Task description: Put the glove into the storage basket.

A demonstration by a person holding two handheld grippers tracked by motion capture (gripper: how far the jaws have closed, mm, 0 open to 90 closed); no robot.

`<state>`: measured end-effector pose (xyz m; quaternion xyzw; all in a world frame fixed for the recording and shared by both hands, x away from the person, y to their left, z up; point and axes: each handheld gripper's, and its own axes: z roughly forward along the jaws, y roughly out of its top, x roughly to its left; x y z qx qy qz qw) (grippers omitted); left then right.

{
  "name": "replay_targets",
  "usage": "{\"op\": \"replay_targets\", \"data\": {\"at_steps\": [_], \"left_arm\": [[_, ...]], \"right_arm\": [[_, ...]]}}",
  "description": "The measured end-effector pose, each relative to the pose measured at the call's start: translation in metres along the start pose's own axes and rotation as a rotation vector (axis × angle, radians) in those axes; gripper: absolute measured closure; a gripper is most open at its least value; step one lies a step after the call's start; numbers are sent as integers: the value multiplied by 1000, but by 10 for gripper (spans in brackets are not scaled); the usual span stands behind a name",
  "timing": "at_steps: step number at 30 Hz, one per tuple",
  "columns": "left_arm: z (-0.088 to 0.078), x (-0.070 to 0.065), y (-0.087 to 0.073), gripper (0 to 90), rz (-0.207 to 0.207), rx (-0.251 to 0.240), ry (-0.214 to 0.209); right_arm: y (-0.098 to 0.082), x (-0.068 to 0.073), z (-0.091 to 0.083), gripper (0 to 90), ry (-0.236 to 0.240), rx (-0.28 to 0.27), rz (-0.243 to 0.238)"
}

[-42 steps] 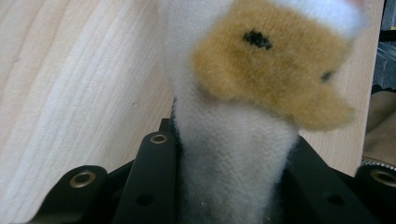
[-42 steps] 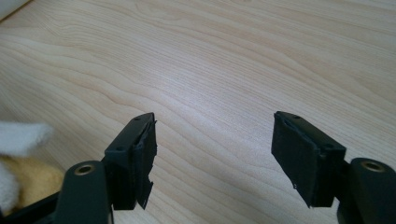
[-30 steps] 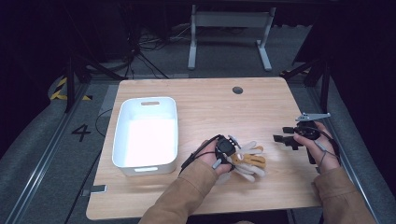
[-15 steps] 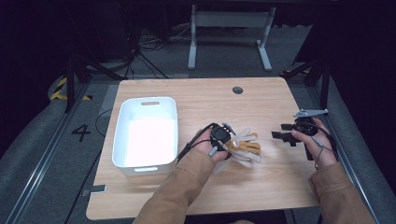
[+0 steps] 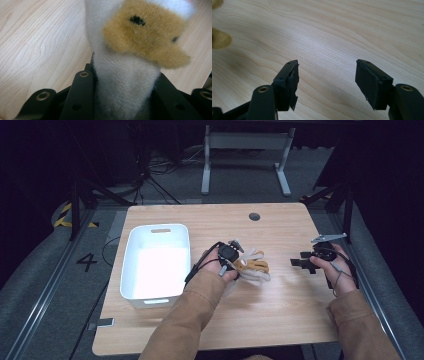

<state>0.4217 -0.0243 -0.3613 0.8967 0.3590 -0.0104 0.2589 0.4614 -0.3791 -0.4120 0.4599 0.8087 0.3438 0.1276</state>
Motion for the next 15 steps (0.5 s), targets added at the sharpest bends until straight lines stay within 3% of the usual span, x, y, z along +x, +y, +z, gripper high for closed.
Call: {"op": "replay_targets", "data": {"at_steps": [8, 15], "left_arm": [[-13, 6, -1, 713, -69, 4, 25], [-28, 14, 0, 713, -161, 4, 59]], "right_arm": [[9, -2, 13, 407, -15, 49, -9], [12, -3, 11, 411, -1, 27, 2]]}}
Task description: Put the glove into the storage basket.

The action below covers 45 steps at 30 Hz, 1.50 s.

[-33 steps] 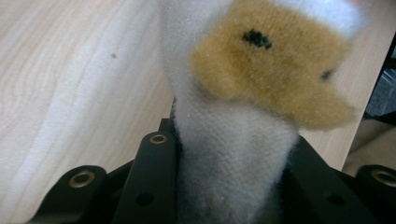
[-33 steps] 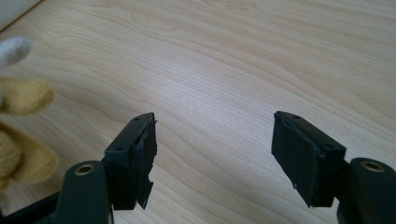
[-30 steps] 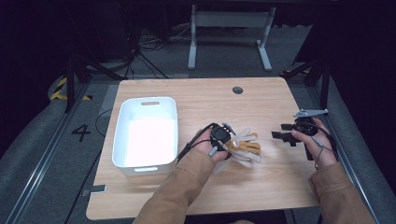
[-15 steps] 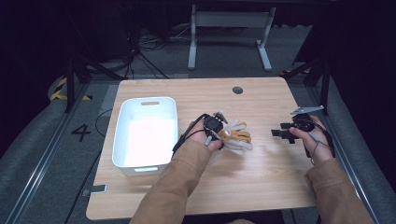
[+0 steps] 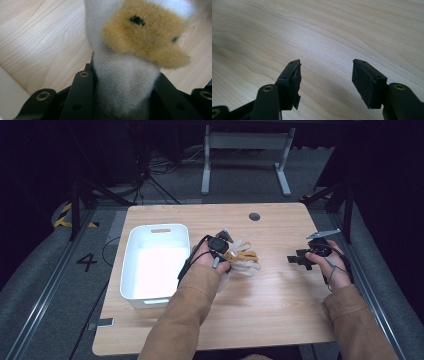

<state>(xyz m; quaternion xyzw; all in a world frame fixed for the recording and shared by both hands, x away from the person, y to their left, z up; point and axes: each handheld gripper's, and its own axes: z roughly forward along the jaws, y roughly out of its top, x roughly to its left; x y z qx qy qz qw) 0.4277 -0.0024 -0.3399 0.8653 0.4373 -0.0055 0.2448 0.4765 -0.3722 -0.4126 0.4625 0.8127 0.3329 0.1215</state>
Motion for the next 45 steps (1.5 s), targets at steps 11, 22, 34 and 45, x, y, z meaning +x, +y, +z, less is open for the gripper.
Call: {"op": "replay_targets", "data": {"at_steps": [11, 22, 34, 45], "left_arm": [[-16, 6, 5, 713, -77, -10, 33], [-38, 13, 6, 713, -167, -43, 64], [-59, 24, 0, 713, -276, -97, 84], [-75, 39, -10, 713, -393, -122, 150]], "right_arm": [[-2, -3, -2, 477, 26, 1, 53], [-4, -3, -1, 492, 12, 40, 68], [-5, -1, 6, 487, 24, 69, 72], [-6, 2, 11, 488, 22, 86, 62]]}}
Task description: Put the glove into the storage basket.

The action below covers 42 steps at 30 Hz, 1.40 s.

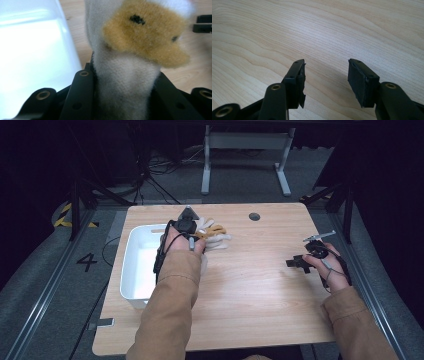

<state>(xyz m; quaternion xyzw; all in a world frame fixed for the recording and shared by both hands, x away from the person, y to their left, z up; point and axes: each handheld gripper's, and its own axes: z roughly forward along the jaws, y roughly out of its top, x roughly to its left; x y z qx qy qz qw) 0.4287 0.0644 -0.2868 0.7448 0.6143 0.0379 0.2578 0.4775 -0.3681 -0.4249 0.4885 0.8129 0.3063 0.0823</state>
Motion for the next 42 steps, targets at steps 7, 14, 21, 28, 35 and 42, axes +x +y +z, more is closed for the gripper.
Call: {"op": "replay_targets", "data": {"at_steps": [7, 14, 21, 28, 35, 42], "left_arm": [[-7, 13, 1, 712, -120, -17, 10], [-9, 23, -1, 712, -195, -36, 17], [-14, 33, -2, 710, -268, -63, 31], [-12, 43, -3, 708, -299, -53, 50], [-14, 58, -7, 708, -338, -62, 76], [-14, 67, -10, 707, -362, -67, 96]], "right_arm": [[0, 1, 1, 487, 8, 12, 7], [-2, 0, 3, 488, 26, 16, 23], [-2, 0, 3, 487, 45, 14, 28], [-2, -2, 2, 486, 48, 9, 35], [-3, -2, 2, 485, 49, 13, 40], [-4, -3, 3, 484, 46, 18, 43]]}}
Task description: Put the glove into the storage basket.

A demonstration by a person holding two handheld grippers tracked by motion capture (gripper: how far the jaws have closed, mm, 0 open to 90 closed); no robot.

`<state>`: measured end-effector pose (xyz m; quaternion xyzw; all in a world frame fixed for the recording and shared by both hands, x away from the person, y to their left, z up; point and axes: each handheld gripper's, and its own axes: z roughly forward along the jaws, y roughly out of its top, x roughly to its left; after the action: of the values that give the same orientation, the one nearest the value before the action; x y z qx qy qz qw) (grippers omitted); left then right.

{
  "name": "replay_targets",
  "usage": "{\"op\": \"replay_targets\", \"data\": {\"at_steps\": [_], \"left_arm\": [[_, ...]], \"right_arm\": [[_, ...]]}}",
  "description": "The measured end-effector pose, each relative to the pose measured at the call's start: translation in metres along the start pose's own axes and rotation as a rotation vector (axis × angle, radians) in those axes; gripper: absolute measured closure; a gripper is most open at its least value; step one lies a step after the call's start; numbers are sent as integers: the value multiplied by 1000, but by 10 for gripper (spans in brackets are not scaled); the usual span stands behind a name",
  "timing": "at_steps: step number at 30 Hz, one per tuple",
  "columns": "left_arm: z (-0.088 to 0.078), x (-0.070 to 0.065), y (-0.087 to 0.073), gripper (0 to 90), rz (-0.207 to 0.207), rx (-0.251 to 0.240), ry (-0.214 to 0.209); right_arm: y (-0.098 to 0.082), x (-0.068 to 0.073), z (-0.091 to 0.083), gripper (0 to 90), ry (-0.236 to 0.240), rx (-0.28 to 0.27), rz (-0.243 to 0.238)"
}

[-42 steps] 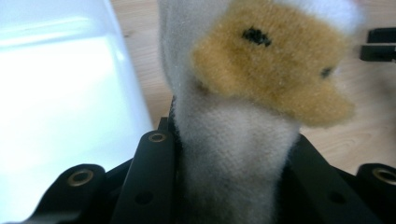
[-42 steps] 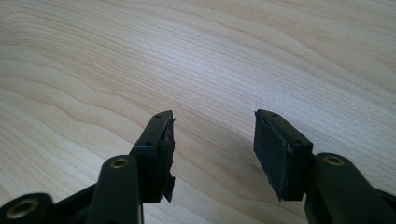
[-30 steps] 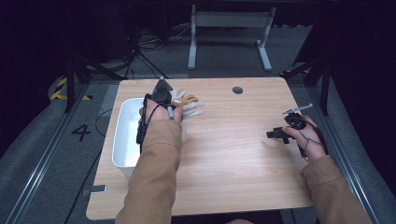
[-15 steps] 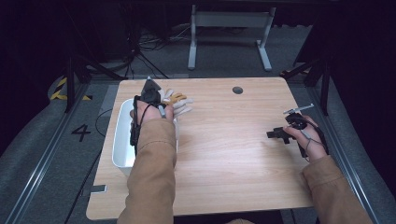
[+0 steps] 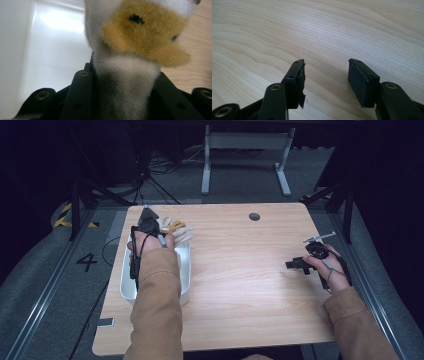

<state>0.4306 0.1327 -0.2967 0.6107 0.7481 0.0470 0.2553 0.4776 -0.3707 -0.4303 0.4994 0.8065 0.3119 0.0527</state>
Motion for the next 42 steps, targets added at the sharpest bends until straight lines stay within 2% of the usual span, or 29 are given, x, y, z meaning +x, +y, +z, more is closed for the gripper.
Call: {"op": "replay_targets", "data": {"at_steps": [3, 12, 22, 30, 39, 41, 42], "left_arm": [[2, 2, -2, 707, 9, 7, 10], [11, 13, -4, 707, -28, -16, 16], [28, 23, -7, 706, -53, 5, 37], [40, 33, -11, 705, -47, 22, 39], [58, 43, -13, 704, -70, 27, 39], [62, 43, -14, 704, -89, 24, 35], [63, 46, -15, 704, -78, 32, 42]], "right_arm": [[0, 0, 0, 480, -2, -2, -6], [-1, -1, -1, 475, 0, -6, -5], [-1, -2, -1, 475, -5, -4, -6], [-2, -2, -1, 474, -7, -3, -8], [-3, -2, 0, 473, -5, 0, -2], [-3, -3, -1, 474, -5, 1, -1], [-3, -3, 0, 474, -4, 0, 0]]}}
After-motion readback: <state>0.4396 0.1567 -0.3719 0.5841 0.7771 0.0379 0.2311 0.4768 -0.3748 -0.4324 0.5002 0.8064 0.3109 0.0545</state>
